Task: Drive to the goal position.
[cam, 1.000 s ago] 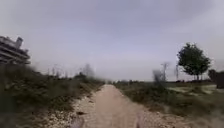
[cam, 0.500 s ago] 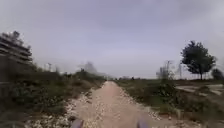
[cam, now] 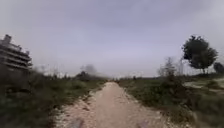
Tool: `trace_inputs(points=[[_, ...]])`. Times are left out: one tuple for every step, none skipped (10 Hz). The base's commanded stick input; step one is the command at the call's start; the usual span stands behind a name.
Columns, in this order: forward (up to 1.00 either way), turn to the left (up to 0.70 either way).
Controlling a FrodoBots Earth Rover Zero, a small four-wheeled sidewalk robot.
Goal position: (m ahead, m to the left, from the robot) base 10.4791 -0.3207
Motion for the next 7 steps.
trace_inputs(points=[[0.7, 0.0], [0.7, 0.0], [0.7, 0.0], [0.7, 0.0], [0.7, 0.0], [0.7, 0.0], [0.7, 0.0]])
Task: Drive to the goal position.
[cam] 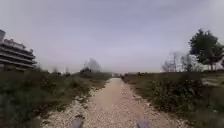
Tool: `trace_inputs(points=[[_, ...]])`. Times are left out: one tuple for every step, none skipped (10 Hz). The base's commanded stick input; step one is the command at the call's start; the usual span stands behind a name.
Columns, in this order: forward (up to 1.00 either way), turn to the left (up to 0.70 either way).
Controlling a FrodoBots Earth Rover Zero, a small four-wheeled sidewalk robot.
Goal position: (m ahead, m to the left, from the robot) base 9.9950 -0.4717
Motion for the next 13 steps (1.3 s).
trace_inputs(points=[[0.7, 0.0], [0.7, 0.0], [0.7, 0.0], [0.7, 0.0], [0.7, 0.0], [0.7, 0.0], [0.7, -0.33], [0.7, -0.35], [0.7, -0.25], [0.7, -0.14], [0.7, -0.04], [0.7, 0.0], [0.7, 0.0]])
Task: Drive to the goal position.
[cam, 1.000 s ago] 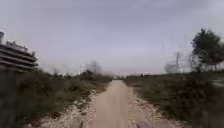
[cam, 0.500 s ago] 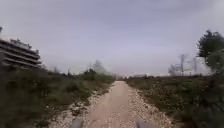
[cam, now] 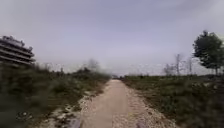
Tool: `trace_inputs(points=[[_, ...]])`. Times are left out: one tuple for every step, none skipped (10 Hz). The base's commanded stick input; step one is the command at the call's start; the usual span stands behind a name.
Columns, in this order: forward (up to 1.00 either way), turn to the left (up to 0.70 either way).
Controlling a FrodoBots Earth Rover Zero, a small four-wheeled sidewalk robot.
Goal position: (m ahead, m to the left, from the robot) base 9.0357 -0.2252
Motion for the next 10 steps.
trace_inputs(points=[[0.7, 0.0], [0.7, 0.0], [0.7, 0.0], [0.7, 0.0], [0.7, 0.0], [0.7, 0.0], [0.7, 0.0], [0.7, 0.0], [0.7, 0.0], [0.7, 0.0]])
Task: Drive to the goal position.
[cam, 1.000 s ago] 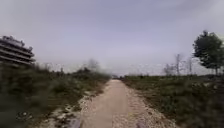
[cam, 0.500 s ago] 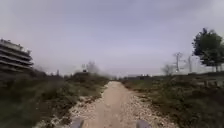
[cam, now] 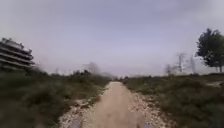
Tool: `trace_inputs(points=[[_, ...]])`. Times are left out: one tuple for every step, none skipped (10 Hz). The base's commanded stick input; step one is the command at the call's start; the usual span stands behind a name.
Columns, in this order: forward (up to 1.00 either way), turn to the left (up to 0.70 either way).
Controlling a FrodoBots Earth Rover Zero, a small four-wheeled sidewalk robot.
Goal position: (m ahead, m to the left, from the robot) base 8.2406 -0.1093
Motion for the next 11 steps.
trace_inputs(points=[[0.7, 0.0], [0.7, 0.0], [0.7, 0.0], [0.7, 0.0], [0.7, 0.0], [0.7, 0.0], [0.7, 0.0], [0.7, 0.0], [0.7, 0.0], [0.7, 0.0], [0.7, -0.2]])
